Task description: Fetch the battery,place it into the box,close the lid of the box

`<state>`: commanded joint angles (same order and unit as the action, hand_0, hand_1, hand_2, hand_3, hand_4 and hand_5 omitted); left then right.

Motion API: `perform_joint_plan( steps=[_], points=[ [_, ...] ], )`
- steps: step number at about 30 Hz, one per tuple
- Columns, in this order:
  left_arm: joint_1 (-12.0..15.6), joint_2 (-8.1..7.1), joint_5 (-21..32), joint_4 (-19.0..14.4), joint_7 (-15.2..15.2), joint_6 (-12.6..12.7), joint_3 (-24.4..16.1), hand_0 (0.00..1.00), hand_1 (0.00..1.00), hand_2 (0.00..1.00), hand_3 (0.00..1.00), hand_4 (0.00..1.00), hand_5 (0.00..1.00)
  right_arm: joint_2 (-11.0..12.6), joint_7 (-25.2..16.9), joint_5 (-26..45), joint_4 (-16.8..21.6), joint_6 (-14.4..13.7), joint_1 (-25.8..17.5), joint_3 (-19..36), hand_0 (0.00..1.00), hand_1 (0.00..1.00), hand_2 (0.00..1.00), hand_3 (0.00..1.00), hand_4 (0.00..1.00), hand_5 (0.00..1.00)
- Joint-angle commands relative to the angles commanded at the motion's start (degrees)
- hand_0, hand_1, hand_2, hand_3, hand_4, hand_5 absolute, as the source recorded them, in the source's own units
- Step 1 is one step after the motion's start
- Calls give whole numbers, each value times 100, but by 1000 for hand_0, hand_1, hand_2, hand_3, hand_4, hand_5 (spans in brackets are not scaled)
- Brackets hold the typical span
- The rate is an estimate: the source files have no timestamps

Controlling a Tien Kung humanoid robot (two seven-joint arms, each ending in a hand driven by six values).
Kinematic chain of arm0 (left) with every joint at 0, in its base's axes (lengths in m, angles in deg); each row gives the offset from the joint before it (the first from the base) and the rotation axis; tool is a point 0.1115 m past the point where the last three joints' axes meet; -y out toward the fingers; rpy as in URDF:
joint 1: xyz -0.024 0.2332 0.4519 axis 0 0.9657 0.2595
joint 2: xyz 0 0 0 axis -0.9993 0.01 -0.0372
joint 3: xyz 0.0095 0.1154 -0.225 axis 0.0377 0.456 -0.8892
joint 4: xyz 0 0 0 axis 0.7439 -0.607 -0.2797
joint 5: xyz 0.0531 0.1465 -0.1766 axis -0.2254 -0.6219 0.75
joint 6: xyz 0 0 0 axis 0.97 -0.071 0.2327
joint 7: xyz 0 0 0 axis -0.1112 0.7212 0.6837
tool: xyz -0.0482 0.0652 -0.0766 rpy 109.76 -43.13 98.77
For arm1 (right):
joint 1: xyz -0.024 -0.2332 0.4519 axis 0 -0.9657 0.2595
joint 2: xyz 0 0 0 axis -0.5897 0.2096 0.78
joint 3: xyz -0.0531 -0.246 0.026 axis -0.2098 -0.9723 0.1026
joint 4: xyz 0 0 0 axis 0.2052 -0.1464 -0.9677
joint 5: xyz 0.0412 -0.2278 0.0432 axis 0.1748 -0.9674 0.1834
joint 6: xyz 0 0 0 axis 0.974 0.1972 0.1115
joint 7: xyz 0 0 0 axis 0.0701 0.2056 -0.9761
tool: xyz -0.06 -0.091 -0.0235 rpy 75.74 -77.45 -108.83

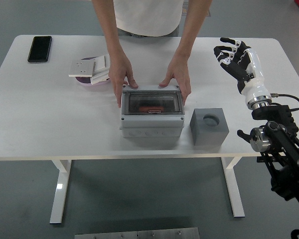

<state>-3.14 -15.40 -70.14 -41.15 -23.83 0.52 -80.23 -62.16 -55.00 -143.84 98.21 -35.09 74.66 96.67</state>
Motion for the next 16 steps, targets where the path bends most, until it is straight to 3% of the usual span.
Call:
perform_joint_plan(
  steps=[16],
  points=[
    [-137,-48,-110,2,44,-27,-50,612,735,583,499,327,2,8,56,-117,127,-56,-49,111,745,649,592,655,772,228]
  ],
)
